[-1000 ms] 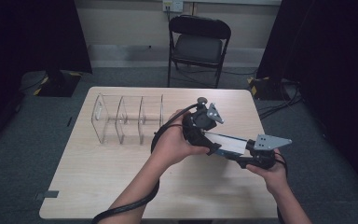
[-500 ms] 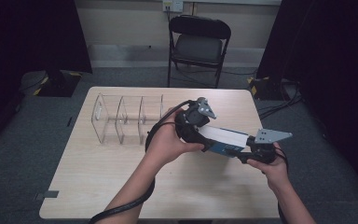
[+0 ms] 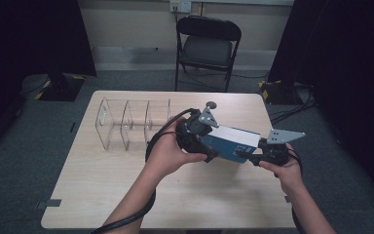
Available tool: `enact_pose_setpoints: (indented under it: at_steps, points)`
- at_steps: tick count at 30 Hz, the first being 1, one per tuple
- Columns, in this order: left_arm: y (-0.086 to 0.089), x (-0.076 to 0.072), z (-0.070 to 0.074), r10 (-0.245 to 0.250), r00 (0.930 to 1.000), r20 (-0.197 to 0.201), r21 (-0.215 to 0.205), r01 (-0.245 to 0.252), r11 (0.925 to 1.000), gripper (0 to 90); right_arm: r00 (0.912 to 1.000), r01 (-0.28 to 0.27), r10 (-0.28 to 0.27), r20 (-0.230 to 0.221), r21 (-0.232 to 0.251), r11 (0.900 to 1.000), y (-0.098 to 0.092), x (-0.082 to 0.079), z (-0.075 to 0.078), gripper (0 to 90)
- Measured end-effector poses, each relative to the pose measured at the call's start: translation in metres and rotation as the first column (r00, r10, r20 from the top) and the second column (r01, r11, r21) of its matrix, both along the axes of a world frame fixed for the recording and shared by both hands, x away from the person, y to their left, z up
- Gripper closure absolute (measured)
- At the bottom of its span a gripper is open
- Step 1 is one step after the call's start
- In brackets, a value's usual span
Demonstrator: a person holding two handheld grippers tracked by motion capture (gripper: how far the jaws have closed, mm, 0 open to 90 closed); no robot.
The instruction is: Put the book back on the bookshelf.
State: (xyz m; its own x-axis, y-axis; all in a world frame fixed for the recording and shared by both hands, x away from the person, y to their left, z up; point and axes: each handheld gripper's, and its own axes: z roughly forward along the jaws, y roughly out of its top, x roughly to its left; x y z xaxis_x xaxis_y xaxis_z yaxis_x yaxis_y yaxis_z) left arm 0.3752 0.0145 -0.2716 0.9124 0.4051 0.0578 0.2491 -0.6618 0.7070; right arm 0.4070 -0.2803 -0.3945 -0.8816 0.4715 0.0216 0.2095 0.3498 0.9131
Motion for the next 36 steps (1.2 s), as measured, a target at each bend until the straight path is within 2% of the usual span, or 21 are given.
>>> enact_pose_setpoints:
  at_steps: [4, 10, 14, 17, 19, 20, 22, 26, 32, 36]
  points:
    - [0.007, 0.000, -0.005, 0.012, 0.9998, -0.014, -0.002, -0.012, 0.9999, 29.1, 0.9999, 0.008, -0.008, -0.007, 0.003, 1.000, -0.001, 0.003, 0.001, 54.2]
    - [0.016, 0.001, -0.022, 0.025, 0.9986, -0.047, -0.002, -0.025, 0.9997, 29.2, 0.9998, 0.018, -0.018, -0.005, -0.008, 1.000, 0.000, 0.007, 0.003, 53.1]
    - [0.022, 0.003, -0.031, 0.033, 0.9974, -0.064, -0.001, -0.033, 0.9994, 30.0, 0.9991, 0.042, -0.042, -0.002, -0.010, 0.999, 0.002, 0.010, 0.006, 45.1]
    - [0.027, 0.004, -0.038, 0.049, 0.9956, -0.080, 0.007, -0.048, 0.9988, 30.5, 0.9994, 0.032, -0.031, 0.017, -0.024, 0.999, 0.008, 0.014, 0.012, 46.9]
    - [0.031, 0.005, -0.041, 0.053, 0.9950, -0.085, 0.014, -0.052, 0.9985, 30.9, 0.9992, 0.020, -0.019, 0.037, -0.034, 0.999, 0.012, 0.016, 0.014, 52.3]
    - [0.032, 0.005, -0.043, 0.058, 0.9942, -0.091, -0.001, -0.058, 0.9983, 31.0, 0.9987, 0.023, -0.022, 0.045, -0.030, 0.999, 0.013, 0.017, 0.013, 53.6]
    - [0.034, 0.005, -0.046, 0.062, 0.9934, -0.097, 0.014, -0.060, 0.9981, 31.0, 0.9995, 0.029, -0.029, 0.012, 0.009, 1.000, 0.008, 0.020, 0.010, 56.4]
    - [0.037, 0.007, -0.050, 0.068, 0.9919, -0.107, 0.019, -0.066, 0.9976, 31.3, 0.9963, 0.084, -0.085, 0.015, 0.034, 0.996, 0.005, 0.019, 0.007, 60.3]
    - [0.036, 0.008, -0.052, 0.069, 0.9915, -0.110, 0.020, -0.067, 0.9975, 31.7, 0.9957, 0.091, -0.091, 0.019, 0.019, 0.996, 0.008, 0.013, 0.008, 61.4]
    - [0.036, 0.009, -0.050, 0.059, 0.9930, -0.102, 0.002, -0.060, 0.9982, 30.6, 0.9956, 0.093, -0.093, 0.013, 0.031, 0.995, 0.008, 0.009, 0.008, 61.5]
